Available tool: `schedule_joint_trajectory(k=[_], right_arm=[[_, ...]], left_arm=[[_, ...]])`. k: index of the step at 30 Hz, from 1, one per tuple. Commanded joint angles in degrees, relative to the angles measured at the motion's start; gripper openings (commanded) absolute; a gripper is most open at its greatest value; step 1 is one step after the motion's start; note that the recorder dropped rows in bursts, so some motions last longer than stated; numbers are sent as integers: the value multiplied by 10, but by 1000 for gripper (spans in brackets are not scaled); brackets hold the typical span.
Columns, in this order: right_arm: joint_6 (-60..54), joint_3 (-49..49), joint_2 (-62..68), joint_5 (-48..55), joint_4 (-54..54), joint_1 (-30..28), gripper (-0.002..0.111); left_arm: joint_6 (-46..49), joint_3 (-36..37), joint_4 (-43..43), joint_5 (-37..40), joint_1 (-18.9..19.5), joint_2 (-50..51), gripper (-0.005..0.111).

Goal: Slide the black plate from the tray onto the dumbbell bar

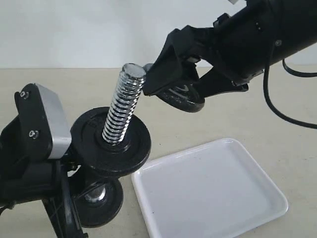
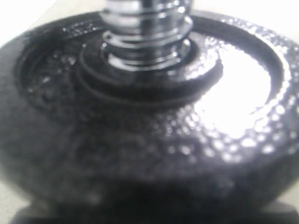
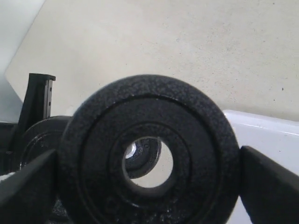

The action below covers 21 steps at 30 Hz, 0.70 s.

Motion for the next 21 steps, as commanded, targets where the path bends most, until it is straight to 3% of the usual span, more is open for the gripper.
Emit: schedule_joint_trajectory(k=[1,8,21], right_arm=[[-5,-58,-7,2,28,-2,0],[26,-135,-7,88,43,-1,0],[35,-147,-29,152,57,-1,0]], left_arm=[[23,-4,12,73,3,-7,4],[23,-4,15,77,3,-7,4],[23,-10,11,85,3,-6,4]])
